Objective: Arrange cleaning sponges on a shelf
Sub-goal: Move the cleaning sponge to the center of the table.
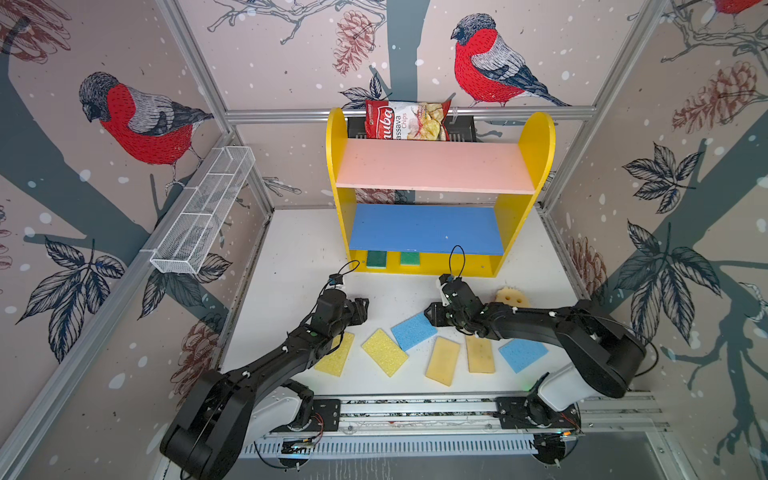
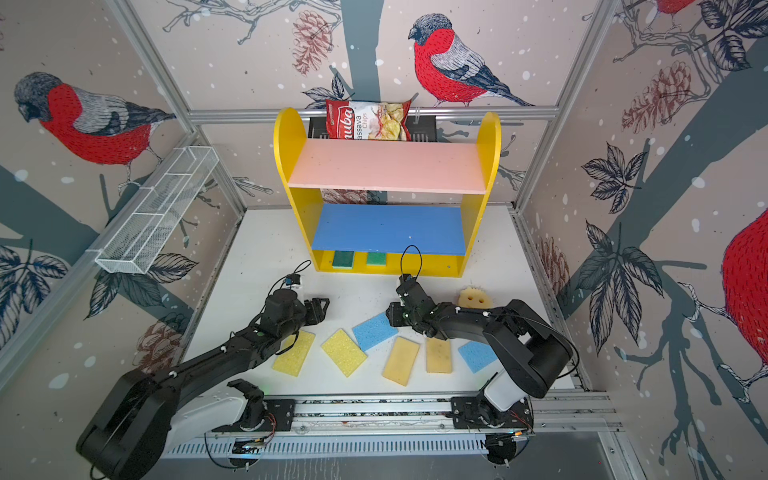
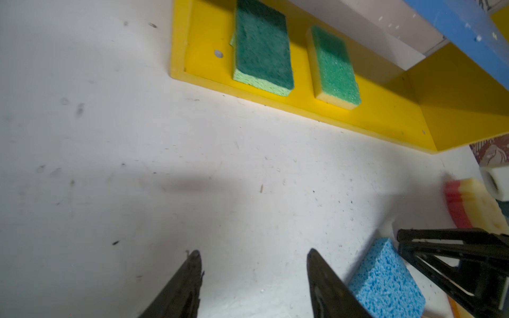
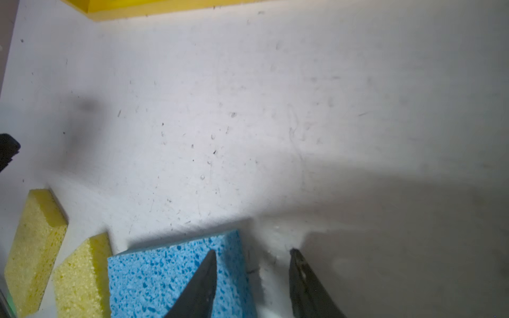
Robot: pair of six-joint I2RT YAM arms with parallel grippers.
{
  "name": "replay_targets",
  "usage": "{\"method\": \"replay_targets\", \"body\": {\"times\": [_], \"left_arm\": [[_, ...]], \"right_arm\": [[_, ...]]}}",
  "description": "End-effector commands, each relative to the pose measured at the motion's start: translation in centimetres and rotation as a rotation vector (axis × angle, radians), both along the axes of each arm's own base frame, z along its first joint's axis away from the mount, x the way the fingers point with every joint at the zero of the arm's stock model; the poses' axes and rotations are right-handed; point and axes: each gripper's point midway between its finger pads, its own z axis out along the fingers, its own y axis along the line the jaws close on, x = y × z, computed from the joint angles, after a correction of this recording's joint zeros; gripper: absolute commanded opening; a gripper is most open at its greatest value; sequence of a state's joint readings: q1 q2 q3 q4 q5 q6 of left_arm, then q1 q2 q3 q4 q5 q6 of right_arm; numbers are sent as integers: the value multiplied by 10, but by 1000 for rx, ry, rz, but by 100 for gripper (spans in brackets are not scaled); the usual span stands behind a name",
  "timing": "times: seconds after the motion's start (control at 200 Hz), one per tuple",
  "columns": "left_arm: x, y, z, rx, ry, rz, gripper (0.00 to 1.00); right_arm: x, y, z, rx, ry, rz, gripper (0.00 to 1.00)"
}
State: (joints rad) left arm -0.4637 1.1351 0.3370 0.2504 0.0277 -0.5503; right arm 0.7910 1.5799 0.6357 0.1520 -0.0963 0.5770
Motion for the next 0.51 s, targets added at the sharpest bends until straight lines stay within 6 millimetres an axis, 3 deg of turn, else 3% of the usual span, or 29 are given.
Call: {"method": "replay_targets", "body": {"times": [0.0,0.13,0.205,0.33,0.5], "left_arm": [[5,-15,6,-27,-22,-49,60],[7,-24,3,-45,-1,-64,60],[6,-30,0,-46,7,-83,60],[6,-36,-5,-40,33,-100,59],[5,-43,-6,-44,39,-123,59]], "right_arm": [[-6,14,-4,-3,12,89,40],[-6,27,-9,-20,21,140,31],[0,32,-9,-31,12,150,21],[13,43,-3,-34,-29,177,14],[37,60,10,-85,-112,245,12]]}}
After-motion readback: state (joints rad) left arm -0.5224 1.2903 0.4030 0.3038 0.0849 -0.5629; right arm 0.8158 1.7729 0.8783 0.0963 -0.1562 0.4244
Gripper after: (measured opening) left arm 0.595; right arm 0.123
